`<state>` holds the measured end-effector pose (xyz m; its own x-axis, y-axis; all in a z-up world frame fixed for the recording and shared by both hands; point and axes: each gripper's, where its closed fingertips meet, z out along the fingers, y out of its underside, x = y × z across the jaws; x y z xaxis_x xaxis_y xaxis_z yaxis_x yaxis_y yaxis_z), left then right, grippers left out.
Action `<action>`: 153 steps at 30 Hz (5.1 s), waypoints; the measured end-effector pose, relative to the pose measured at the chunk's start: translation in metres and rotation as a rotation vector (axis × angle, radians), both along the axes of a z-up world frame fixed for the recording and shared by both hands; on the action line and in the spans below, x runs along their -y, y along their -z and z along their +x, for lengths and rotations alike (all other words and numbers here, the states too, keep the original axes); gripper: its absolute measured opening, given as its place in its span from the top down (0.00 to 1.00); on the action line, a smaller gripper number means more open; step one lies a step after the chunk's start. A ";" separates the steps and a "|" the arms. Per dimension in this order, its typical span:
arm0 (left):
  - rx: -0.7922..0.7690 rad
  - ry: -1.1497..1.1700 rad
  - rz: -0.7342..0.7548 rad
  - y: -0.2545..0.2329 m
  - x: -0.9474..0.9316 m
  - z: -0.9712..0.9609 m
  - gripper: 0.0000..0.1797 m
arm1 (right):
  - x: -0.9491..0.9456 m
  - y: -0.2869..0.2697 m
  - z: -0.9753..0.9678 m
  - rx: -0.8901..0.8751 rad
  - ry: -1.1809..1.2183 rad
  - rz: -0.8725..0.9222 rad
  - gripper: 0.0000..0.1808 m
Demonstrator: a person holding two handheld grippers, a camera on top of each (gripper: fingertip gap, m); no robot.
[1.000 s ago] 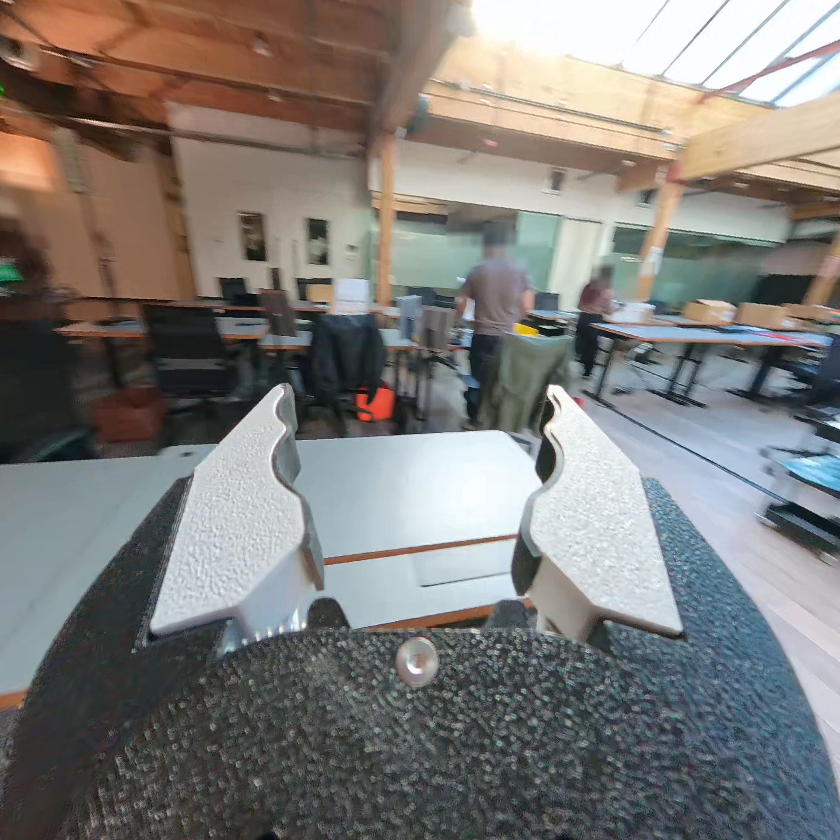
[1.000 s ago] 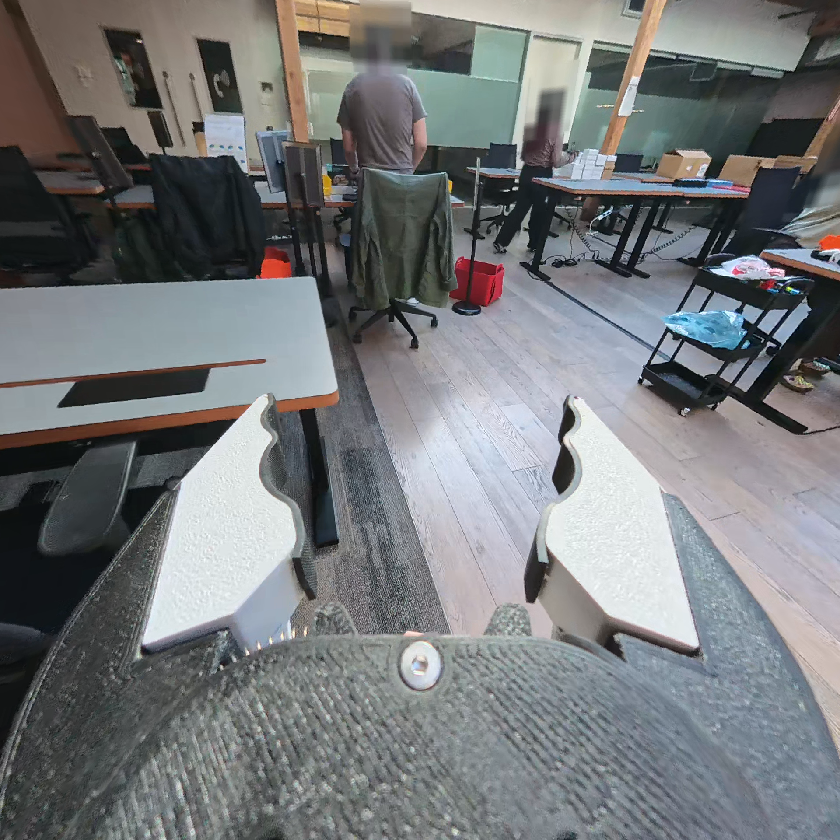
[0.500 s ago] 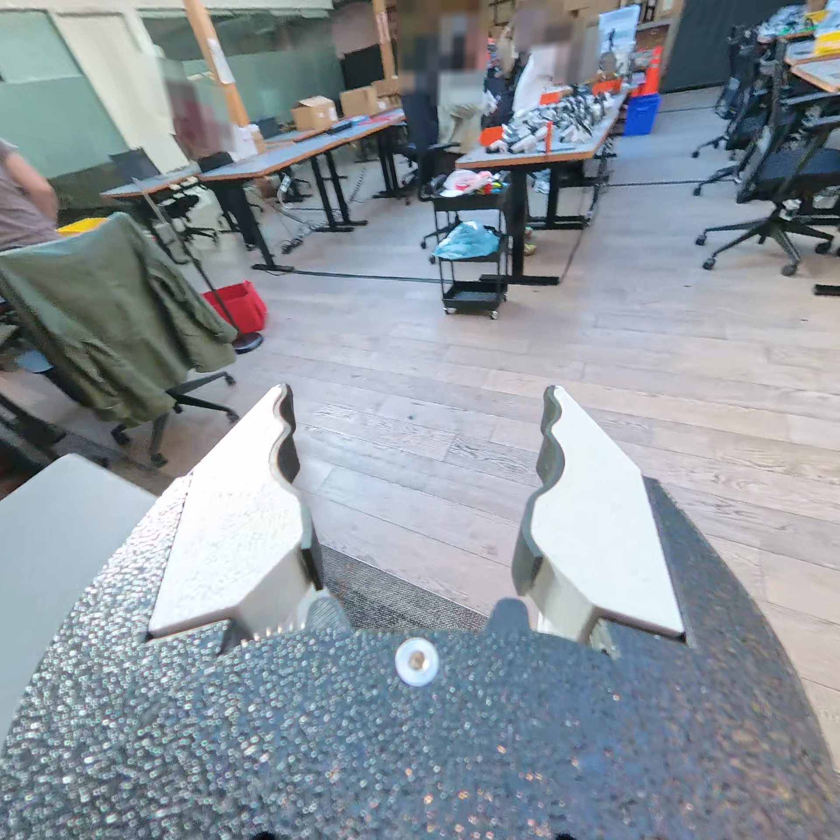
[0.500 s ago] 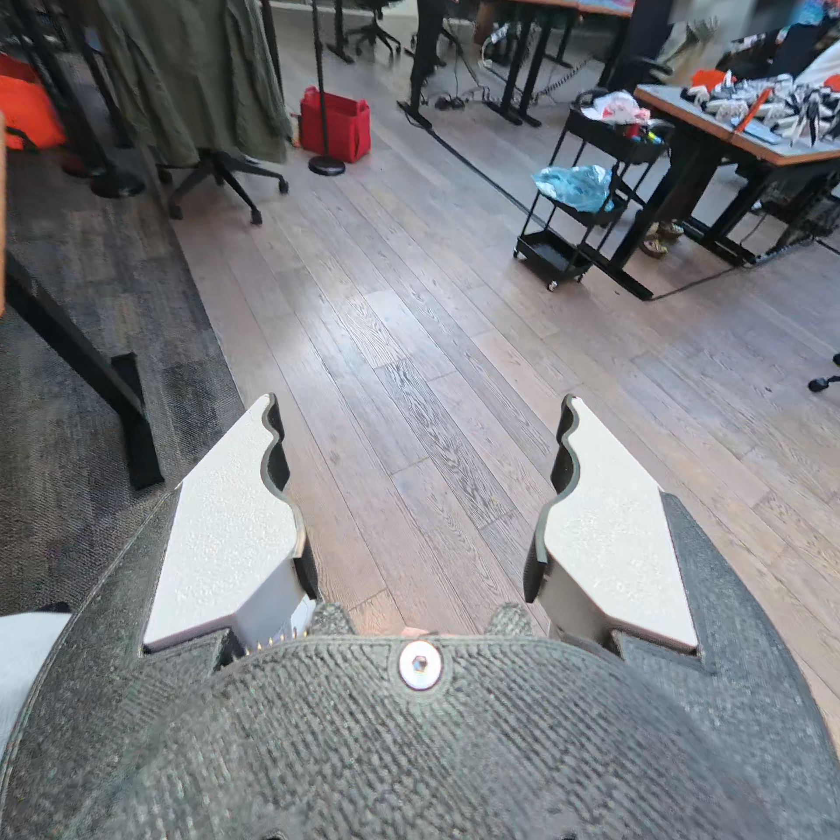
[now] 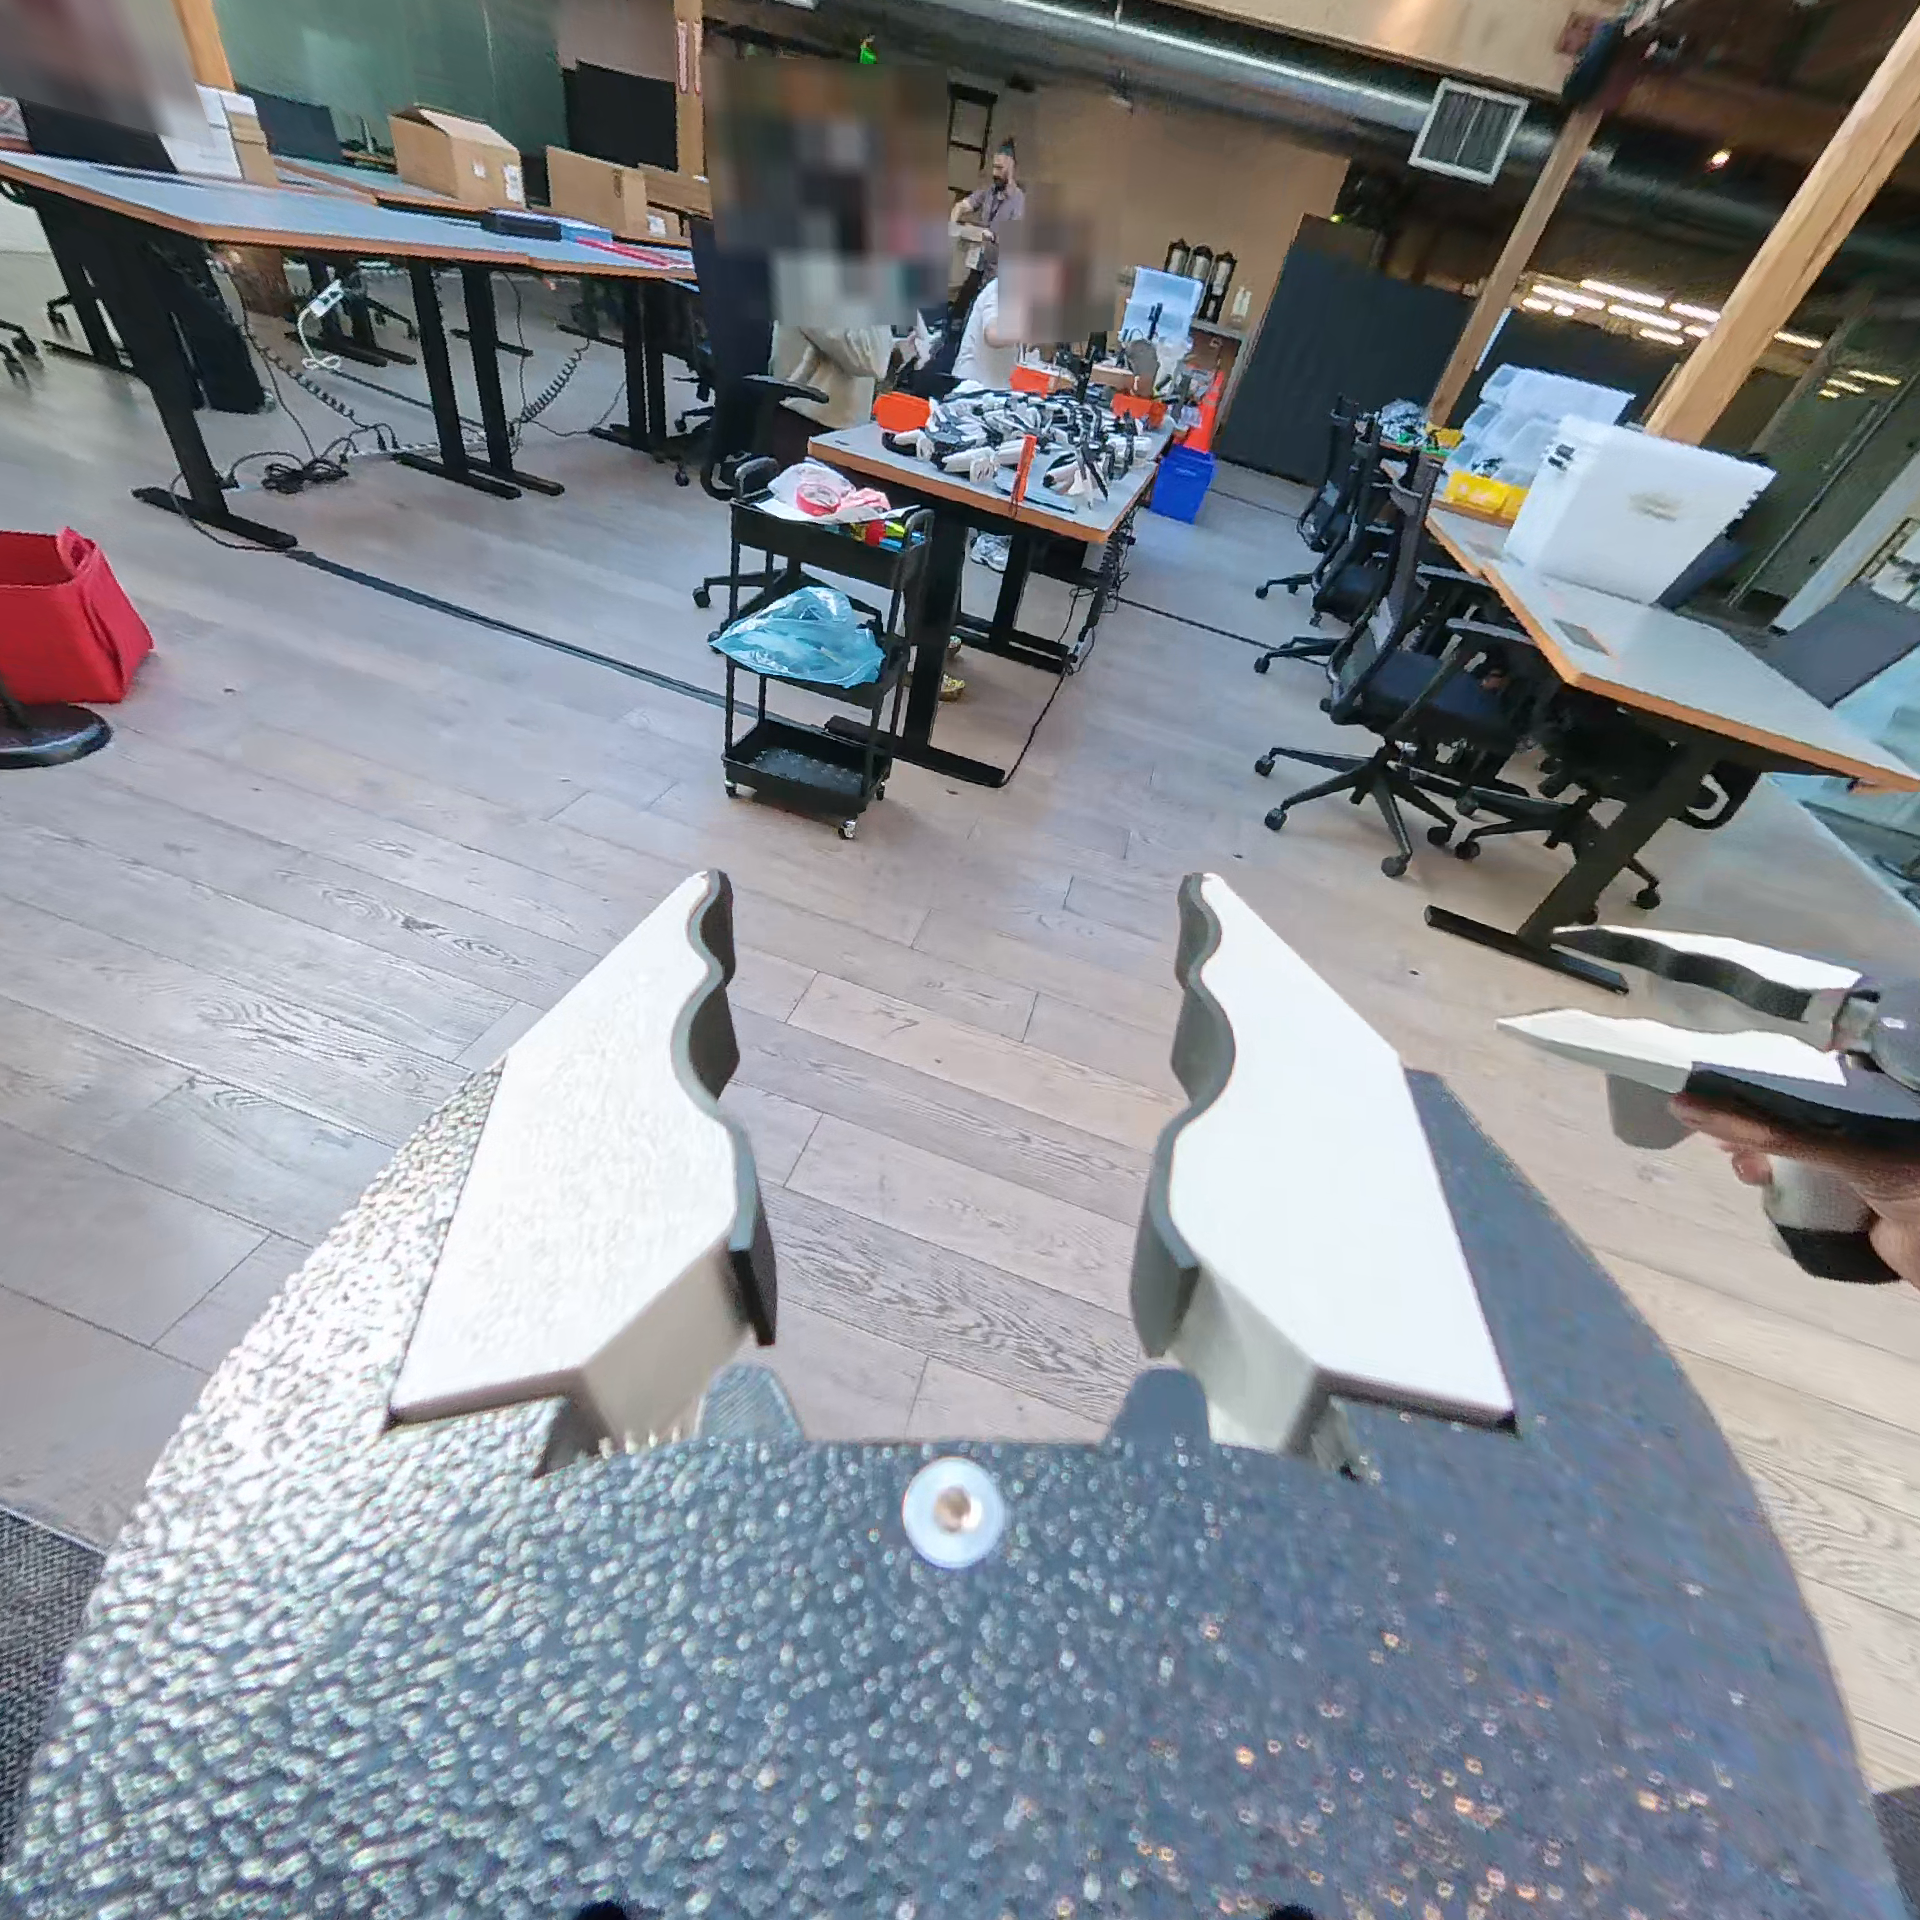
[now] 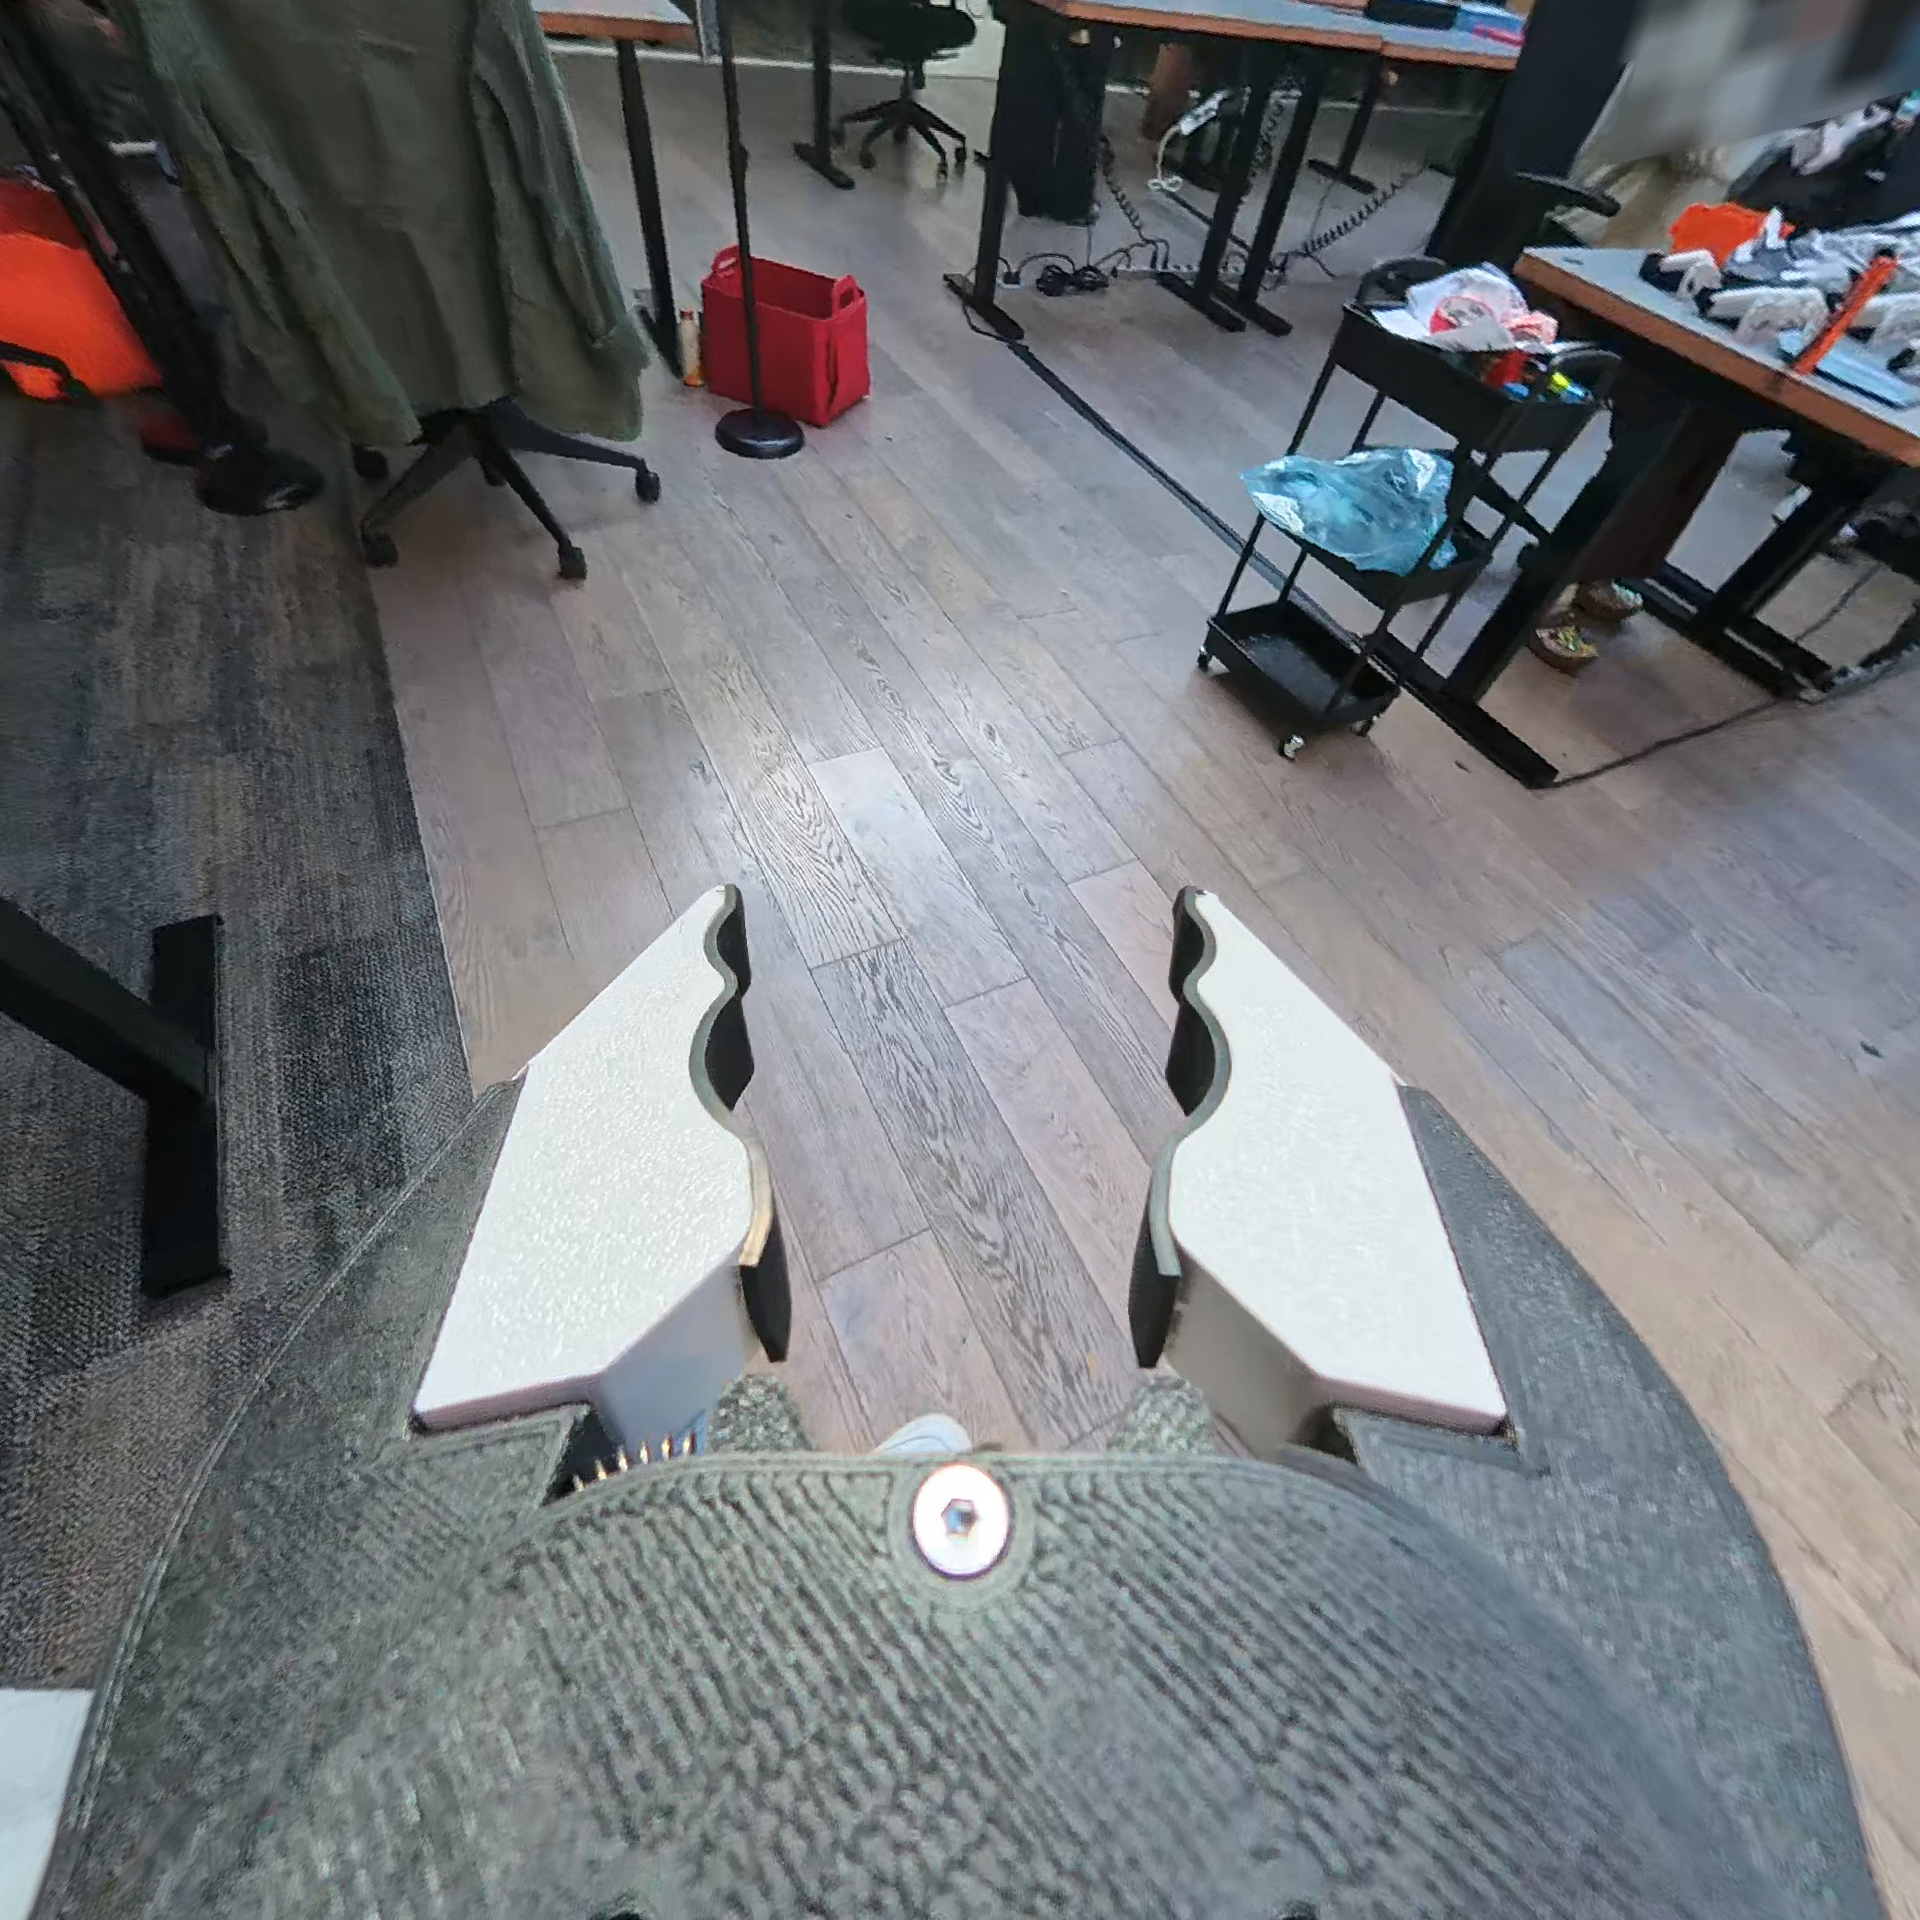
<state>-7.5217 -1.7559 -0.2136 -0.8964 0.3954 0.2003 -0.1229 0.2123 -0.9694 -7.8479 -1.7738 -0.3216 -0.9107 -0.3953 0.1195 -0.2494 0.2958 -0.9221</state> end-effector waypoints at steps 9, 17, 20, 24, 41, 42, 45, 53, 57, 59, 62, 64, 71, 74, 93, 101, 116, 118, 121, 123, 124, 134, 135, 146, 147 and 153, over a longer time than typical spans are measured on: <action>0.085 -0.217 0.011 -0.005 0.122 -0.018 0.56 | 0.198 -0.015 -0.034 0.036 -0.176 -0.020 0.57; 0.069 -0.217 -0.003 -0.018 0.251 -0.083 0.60 | 0.322 -0.033 -0.090 0.060 -0.254 -0.047 0.78; 0.103 -0.177 -0.005 -0.019 0.300 -0.107 0.63 | 0.355 -0.044 -0.102 0.107 -0.256 -0.090 0.93; 0.133 -0.105 0.001 -0.010 0.373 -0.136 0.70 | 0.404 -0.033 -0.128 0.132 -0.229 -0.078 1.00; 0.229 0.311 -0.045 0.000 0.763 -0.259 0.63 | 0.641 -0.043 -0.318 -0.061 0.346 -0.059 0.78; 0.233 0.325 -0.039 0.000 0.780 -0.268 0.62 | 0.649 -0.038 -0.325 -0.054 0.373 -0.042 0.76; 0.223 0.370 -0.029 -0.001 0.824 -0.302 0.60 | 0.671 -0.029 -0.343 -0.040 0.417 -0.019 0.69; 0.235 0.497 -0.008 0.017 0.929 -0.441 0.53 | 0.769 -0.011 -0.428 0.000 0.462 -0.031 0.45; 0.268 0.521 -0.032 0.020 0.982 -0.524 0.53 | 0.839 -0.011 -0.489 0.036 0.422 -0.065 0.38; 0.273 0.506 -0.016 0.021 1.013 -0.564 0.52 | 0.875 -0.011 -0.519 0.043 0.387 -0.053 0.36; 0.232 0.511 -0.009 0.010 1.051 -0.627 0.50 | 0.921 -0.027 -0.567 0.044 0.360 -0.055 0.34; 0.225 0.520 -0.045 0.006 1.078 -0.668 0.50 | 0.946 -0.038 -0.600 0.012 0.353 -0.076 0.34; 0.196 0.707 -0.040 0.021 1.156 -0.838 0.48 | 1.000 -0.044 -0.727 -0.029 0.516 -0.060 0.37; 0.209 0.804 -0.009 0.045 1.193 -0.918 0.48 | 1.014 -0.032 -0.798 -0.038 0.637 -0.019 0.39; 0.090 1.787 0.013 0.043 1.091 -1.452 0.52 | 0.708 -0.030 -1.103 -0.019 1.892 0.007 0.54; 0.173 2.074 -0.013 0.066 0.865 -1.625 0.58 | 0.538 -0.004 -1.229 0.048 2.085 -0.136 0.78; 0.195 2.438 -0.239 0.077 0.451 -1.985 0.49 | 0.203 -0.022 -1.458 -0.073 2.387 -0.044 0.67; 0.174 2.496 -0.246 0.084 0.388 -2.035 0.48 | 0.144 -0.009 -1.484 -0.057 2.465 0.006 0.58; 0.203 2.601 -0.160 0.081 0.289 -2.097 0.48 | 0.060 0.000 -1.509 -0.025 2.630 0.119 0.47; 0.197 2.698 -0.064 0.068 0.225 -2.125 0.47 | 0.015 -0.002 -1.531 0.011 2.701 0.095 0.42; 0.192 2.736 -0.002 0.061 0.193 -2.137 0.47 | -0.006 -0.003 -1.542 0.038 2.726 0.093 0.41; 0.167 2.982 -0.013 0.060 -0.105 -2.250 0.46 | -0.234 0.035 -1.639 0.103 2.904 0.173 0.43; 0.158 2.984 -0.020 0.063 -0.137 -2.265 0.46 | -0.266 0.041 -1.656 0.104 2.897 0.180 0.43; 0.257 2.886 -0.102 0.063 -0.463 -2.464 0.47 | -0.635 -0.030 -1.948 -0.006 2.658 0.058 0.43; 0.242 2.881 -0.113 0.063 -0.492 -2.480 0.48 | -0.660 -0.039 -1.973 -0.034 2.629 0.053 0.44; 0.147 2.874 -0.167 0.079 -0.685 -2.580 0.50 | -0.850 -0.051 -2.086 -0.158 2.593 0.135 0.45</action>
<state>-10.1021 -1.0711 -0.2924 0.9840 -0.1340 0.1177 0.0756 -0.2848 -0.9556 -9.9341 -0.9242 -0.2706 0.5640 0.7810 0.2683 0.4260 0.0033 -0.9047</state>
